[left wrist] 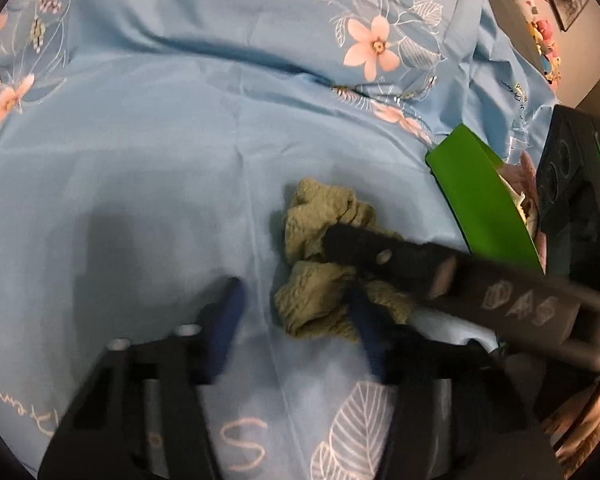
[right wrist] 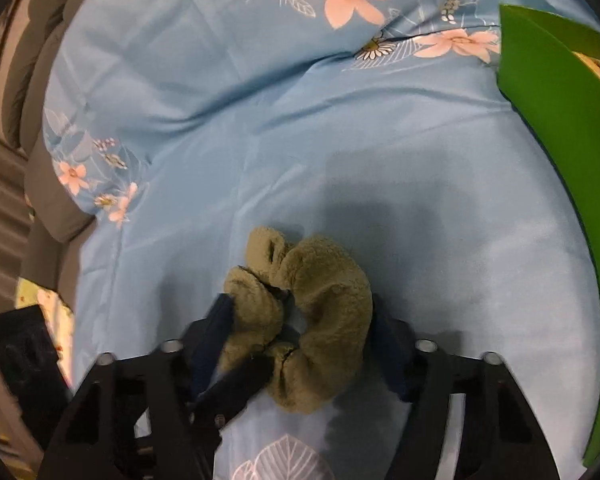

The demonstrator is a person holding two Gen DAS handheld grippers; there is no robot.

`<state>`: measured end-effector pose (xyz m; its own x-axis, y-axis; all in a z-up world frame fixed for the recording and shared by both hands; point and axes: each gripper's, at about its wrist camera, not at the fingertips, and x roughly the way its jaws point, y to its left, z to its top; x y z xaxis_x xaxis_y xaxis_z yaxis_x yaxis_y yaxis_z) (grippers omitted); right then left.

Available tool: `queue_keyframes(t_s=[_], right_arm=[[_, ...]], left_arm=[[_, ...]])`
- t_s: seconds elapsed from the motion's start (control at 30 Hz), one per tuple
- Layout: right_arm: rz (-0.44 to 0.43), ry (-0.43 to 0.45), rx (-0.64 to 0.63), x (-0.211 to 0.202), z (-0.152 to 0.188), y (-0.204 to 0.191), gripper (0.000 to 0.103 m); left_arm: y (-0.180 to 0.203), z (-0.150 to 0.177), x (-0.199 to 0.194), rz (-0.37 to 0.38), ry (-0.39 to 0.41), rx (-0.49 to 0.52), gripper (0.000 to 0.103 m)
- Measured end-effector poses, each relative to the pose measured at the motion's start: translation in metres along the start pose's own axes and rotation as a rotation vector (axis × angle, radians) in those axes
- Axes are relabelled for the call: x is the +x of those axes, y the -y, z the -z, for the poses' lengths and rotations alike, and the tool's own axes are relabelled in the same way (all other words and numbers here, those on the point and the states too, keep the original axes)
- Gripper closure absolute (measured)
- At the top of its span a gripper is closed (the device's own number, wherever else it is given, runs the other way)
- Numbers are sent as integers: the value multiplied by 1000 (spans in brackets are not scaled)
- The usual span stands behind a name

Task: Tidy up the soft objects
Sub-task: 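Move the right gripper to the olive scrunchie and grasp it, then carry the scrunchie into the green box and open the right gripper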

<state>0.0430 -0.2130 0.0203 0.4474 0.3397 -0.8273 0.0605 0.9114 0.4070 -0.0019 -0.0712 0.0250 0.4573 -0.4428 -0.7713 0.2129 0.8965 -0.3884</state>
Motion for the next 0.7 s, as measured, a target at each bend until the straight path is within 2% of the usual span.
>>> queue_keyframes(t_s=[0.07, 0.1, 0.13, 0.23, 0.4, 0.53, 0.63, 0.7], right_arm=[[57, 22, -41, 1, 2, -7, 61], [51, 17, -41, 2, 1, -7, 77], [26, 2, -31, 4, 1, -6, 86], [-4, 26, -19, -9, -3, -5, 91], [-10, 196, -27, -70, -10, 0, 91], [-16, 354, 39, -131, -16, 20, 91], [9, 448, 88, -167, -14, 40, 91], [39, 498, 121, -190, -10, 57, 91]], left_arm=[[0, -3, 4, 49, -2, -4, 81], [0, -5, 6, 69, -8, -9, 84], [2, -6, 8, 77, -13, -7, 84], [16, -10, 5, 15, 14, 40, 83], [58, -30, -19, 71, 97, 106, 80], [118, -45, -39, 99, 196, 215, 76], [155, -50, -42, 111, 221, 268, 66], [176, -54, -38, 122, 221, 293, 53]])
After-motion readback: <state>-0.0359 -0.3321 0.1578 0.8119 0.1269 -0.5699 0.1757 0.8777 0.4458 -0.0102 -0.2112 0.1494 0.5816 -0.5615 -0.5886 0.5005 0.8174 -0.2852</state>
